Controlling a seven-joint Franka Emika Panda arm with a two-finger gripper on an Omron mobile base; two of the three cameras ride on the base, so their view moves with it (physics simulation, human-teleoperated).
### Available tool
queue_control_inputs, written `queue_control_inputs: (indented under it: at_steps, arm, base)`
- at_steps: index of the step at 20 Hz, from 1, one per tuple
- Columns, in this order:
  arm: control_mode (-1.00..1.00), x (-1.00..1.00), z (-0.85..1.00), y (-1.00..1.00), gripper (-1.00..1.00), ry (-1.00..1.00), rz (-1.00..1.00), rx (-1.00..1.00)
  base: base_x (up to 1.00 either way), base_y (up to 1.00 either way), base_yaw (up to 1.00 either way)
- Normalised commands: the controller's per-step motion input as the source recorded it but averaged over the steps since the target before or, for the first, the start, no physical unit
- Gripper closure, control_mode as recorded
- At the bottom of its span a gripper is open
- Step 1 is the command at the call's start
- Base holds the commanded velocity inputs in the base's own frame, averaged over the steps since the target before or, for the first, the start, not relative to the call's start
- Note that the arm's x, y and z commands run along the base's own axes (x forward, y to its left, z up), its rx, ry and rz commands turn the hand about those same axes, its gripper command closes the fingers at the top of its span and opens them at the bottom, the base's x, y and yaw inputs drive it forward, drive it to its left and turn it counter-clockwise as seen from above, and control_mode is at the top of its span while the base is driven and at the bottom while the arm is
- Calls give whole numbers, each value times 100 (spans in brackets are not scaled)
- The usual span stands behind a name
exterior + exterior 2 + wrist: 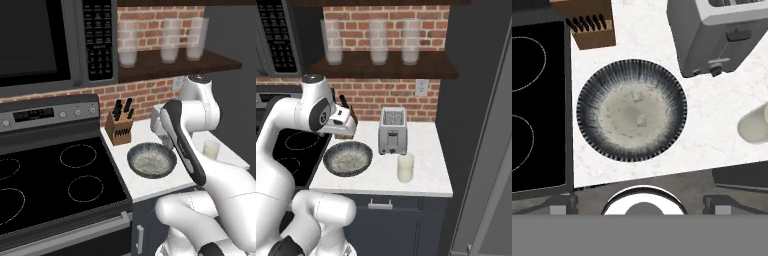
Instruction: Grab a lemon wedge from the fridge and one ice cube from the ice bowl, and put them in the glass of lemonade.
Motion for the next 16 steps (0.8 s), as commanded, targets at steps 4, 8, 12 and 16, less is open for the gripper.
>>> queue_control_inputs:
  at_steps: [4,8,12,16]
  arm:
    - [-100,8,-63,0,-100,0,0,0]
    - [-100,0,-71,17,-100,12,0,0]
    - [-100,8,-67,32,-100,14,0,-1]
    - [-100,28,-39,25,-100,20,0,-3]
  base:
    - [0,0,0]
    - [0,0,0]
    - [0,0,0]
    - [0,0,0]
